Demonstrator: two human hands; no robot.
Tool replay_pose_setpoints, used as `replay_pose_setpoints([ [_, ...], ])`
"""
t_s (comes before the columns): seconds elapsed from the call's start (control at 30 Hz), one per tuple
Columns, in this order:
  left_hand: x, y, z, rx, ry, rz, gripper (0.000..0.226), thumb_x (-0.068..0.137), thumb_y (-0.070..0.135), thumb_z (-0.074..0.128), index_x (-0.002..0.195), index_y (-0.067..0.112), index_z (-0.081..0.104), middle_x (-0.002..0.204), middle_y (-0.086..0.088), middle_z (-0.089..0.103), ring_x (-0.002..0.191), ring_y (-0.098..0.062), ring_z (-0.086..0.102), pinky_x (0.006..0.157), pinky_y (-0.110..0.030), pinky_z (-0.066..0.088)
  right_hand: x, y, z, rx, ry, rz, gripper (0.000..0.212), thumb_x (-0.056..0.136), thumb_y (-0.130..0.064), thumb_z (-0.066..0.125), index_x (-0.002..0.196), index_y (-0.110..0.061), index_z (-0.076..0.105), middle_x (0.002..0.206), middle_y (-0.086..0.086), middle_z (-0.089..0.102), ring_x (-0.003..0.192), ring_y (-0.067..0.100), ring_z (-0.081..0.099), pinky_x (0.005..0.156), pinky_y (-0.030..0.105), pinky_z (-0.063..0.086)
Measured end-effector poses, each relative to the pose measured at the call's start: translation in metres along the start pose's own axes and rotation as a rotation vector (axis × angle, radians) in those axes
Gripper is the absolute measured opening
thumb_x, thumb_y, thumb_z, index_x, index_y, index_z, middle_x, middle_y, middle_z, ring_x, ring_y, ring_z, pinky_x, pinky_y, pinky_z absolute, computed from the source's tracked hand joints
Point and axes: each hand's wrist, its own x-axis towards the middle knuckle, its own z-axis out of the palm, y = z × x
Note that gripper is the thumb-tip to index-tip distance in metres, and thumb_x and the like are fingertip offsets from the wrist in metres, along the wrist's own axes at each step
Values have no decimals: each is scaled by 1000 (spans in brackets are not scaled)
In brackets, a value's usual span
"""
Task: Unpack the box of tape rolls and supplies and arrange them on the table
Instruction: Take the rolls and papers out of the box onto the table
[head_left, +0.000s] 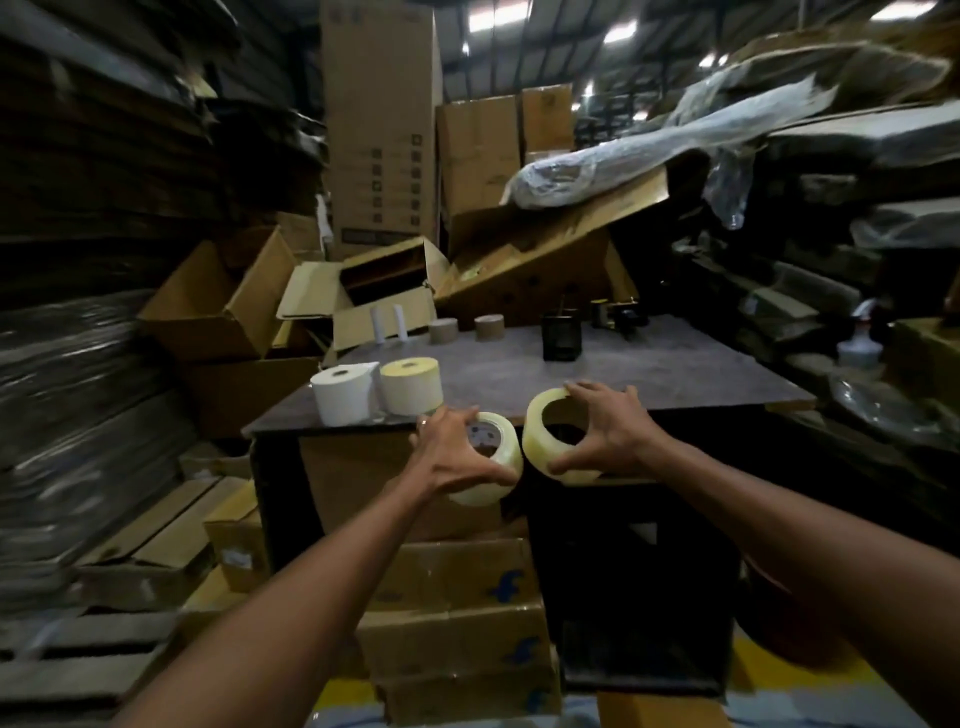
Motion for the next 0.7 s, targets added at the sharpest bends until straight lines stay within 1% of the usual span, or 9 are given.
replay_pose_setpoints([
  [0.13, 54, 1, -5, -21, 24, -16, 121, 38, 80, 68, 142, 20, 49, 125, -8, 55, 115, -26, 47, 94, -41, 45, 47, 18, -9, 52, 44, 15, 121, 51, -69, 80, 151, -20, 32, 151, 2, 39, 131, 30, 34, 106, 44, 31],
  [0.2, 75, 0, -5, -17, 53, -11, 123, 36, 82, 64, 141, 20, 49, 123, -9, 56, 113, -26, 49, 94, -44, 48, 64, 28, -10, 78, 77, 37, 122, 49, -72, 79, 149, -18, 35, 148, 3, 43, 129, 29, 37, 104, 43, 32],
  [0.27, 91, -1, -3, -13, 65, -11, 124, 36, 83, 64, 141, 19, 50, 125, -10, 56, 114, -27, 48, 95, -44, 47, 79, 38, -11, 89, 81, 67, 126, 43, -78, 74, 147, -17, 39, 144, 2, 48, 127, 28, 41, 103, 44, 33],
  [0.37, 107, 0, 2, -6, 51, -17, 111, 48, 72, 76, 142, 18, 49, 127, -10, 54, 117, -28, 43, 94, -42, 42, 96, 53, -10, 98, 80, 120, 129, 30, -86, 61, 140, -20, 47, 136, 2, 55, 124, 29, 43, 101, 46, 37],
  [0.43, 118, 2, 7, 15, 30, -7, 101, 58, 63, 82, 141, 18, 49, 127, -9, 54, 117, -29, 42, 95, -42, 41, 106, 64, -6, 87, 71, 129, 123, 29, -87, 59, 133, -21, 53, 130, 2, 58, 120, 28, 45, 100, 48, 37],
  [0.47, 124, 2, 9, 25, 15, -1, 99, 59, 63, 81, 141, 19, 50, 126, -9, 54, 117, -30, 42, 96, -43, 41, 110, 68, -4, 80, 66, 127, 122, 29, -88, 59, 131, -21, 55, 127, 2, 59, 118, 27, 46, 99, 48, 37],
  [0.53, 134, 4, 10, 36, -11, -4, 106, 51, 72, 76, 140, 21, 51, 127, -8, 55, 119, -31, 44, 99, -45, 40, 118, 75, 0, 89, 49, 129, 120, 30, -88, 58, 130, -21, 55, 125, 2, 60, 117, 26, 46, 99, 47, 36],
  [0.6, 144, 4, 12, 22, -27, -18, 114, 42, 79, 66, 140, 21, 52, 128, -9, 56, 121, -31, 46, 104, -48, 38, 124, 76, 4, 117, 28, 128, 117, 35, -85, 62, 132, -20, 54, 124, 3, 60, 117, 26, 46, 99, 45, 35],
  [0.7, 155, -3, 16, -34, -63, -47, 110, 41, 80, 64, 134, 23, 57, 133, -9, 59, 123, -31, 50, 108, -53, 38, 132, 74, 13, 149, 24, 142, 108, 51, -73, 75, 141, -21, 47, 130, 4, 57, 124, 27, 42, 101, 43, 32],
])
